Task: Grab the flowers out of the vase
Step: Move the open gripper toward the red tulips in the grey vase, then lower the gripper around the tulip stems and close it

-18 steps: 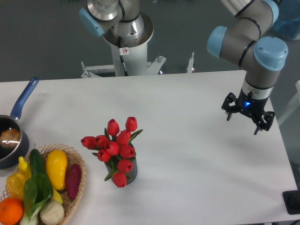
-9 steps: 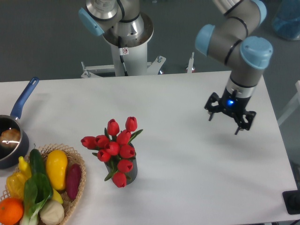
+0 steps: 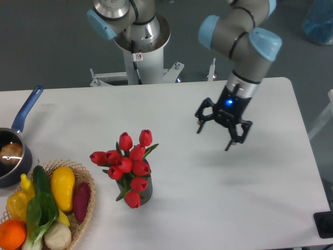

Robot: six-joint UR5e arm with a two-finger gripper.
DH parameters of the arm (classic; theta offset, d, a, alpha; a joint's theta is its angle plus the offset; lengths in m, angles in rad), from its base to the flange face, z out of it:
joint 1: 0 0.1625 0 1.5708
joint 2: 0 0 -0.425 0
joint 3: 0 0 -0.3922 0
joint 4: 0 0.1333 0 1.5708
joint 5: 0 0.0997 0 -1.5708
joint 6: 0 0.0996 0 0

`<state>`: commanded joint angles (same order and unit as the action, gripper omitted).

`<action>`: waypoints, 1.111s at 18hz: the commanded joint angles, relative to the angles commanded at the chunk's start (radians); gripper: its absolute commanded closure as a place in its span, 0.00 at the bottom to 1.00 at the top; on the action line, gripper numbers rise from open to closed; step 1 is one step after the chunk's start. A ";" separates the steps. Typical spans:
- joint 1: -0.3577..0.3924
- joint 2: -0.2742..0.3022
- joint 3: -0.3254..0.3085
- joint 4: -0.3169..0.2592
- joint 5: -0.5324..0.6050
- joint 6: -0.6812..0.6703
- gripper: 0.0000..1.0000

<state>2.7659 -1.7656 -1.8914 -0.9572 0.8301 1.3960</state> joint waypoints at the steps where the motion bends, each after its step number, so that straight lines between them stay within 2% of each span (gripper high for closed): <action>1: -0.026 -0.003 -0.003 0.000 -0.023 -0.009 0.00; 5: -0.088 -0.018 -0.014 0.002 -0.112 -0.014 0.00; 8: -0.091 -0.040 -0.015 -0.002 -0.225 -0.012 0.00; 13: -0.103 -0.077 -0.017 0.003 -0.347 -0.009 0.00; 20: -0.114 -0.106 -0.014 0.005 -0.453 0.000 0.00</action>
<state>2.6523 -1.8714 -1.9052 -0.9526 0.3775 1.3959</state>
